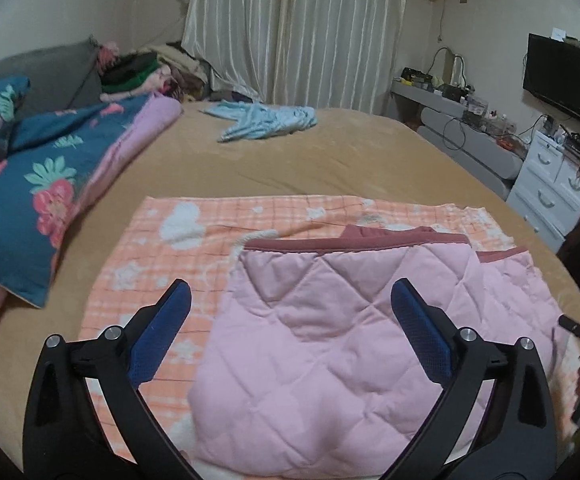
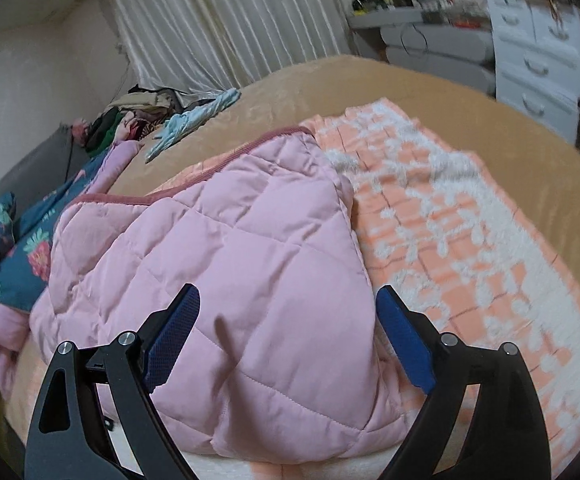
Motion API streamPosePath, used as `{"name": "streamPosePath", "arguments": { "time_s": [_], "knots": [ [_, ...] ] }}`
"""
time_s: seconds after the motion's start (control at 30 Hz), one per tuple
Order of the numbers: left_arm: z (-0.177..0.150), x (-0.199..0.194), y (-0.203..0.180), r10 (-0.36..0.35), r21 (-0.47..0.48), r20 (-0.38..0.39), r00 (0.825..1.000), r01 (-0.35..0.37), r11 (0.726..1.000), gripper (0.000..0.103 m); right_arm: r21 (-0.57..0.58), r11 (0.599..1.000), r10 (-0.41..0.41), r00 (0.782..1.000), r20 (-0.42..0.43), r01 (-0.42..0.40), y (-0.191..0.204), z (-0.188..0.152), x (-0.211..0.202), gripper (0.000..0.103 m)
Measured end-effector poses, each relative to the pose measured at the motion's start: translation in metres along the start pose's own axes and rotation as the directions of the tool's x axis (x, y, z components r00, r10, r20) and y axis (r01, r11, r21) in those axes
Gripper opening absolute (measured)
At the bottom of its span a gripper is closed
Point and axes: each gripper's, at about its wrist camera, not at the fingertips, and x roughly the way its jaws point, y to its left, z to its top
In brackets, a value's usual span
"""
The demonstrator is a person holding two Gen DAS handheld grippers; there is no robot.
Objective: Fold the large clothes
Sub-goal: 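Lay the hem over the collar and open both tools, then grasp the folded jacket edge with both tools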
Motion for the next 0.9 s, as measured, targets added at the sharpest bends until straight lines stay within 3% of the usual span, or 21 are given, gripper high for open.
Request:
{"name": "streamPosePath", "arguments": {
  "time_s": [0.23,0.43,0.57,0.77,0.8,0.83,0.87,0.9],
  "knots": [
    [-0.026,0.012,0.021,0.079,0.038,-0.051,0.996,-0.077,0.996,0.094,-0.126,0.99,-0.055,0.995,0.079,0.065,0.016,-0.004,-0.017,0.094],
    [-0.064,0.038,0.046,0.082,-0.009,-0.15,0.985,-0.085,0.996,0.094,-0.13,0.988,-0.083,0.996,0.024,0.085,0.009,-0.015,-0.004,0.094],
    [-0.086,0.053,0.063,0.048,-0.074,-0.2,0.979,-0.064,0.995,0.094,-0.135,0.986,-0.101,0.995,0.009,0.102,0.006,-0.023,0.003,0.094],
    [-0.111,0.069,0.081,-0.129,-0.249,-0.22,0.967,0.072,0.966,0.094,-0.172,0.979,-0.108,0.994,0.024,0.11,0.008,-0.036,0.011,0.093],
    [-0.112,0.071,0.08,-0.153,-0.27,-0.216,0.964,0.092,0.959,0.094,-0.178,0.978,-0.109,0.994,0.027,0.112,0.008,-0.037,0.012,0.089],
    [-0.113,0.073,0.077,-0.177,-0.279,-0.207,0.962,0.115,0.953,0.083,-0.188,0.977,-0.1,0.995,0.026,0.103,0.009,-0.039,0.015,0.076],
    [-0.113,0.073,0.072,-0.194,-0.276,-0.2,0.961,0.135,0.952,0.054,-0.198,0.976,-0.092,0.995,0.024,0.095,0.011,-0.041,0.017,0.069],
    [-0.112,0.072,0.065,-0.204,-0.261,-0.19,0.96,0.15,0.953,0.044,-0.216,0.97,-0.105,0.994,0.037,0.111,0.015,-0.042,0.017,0.051]
  ]
}}
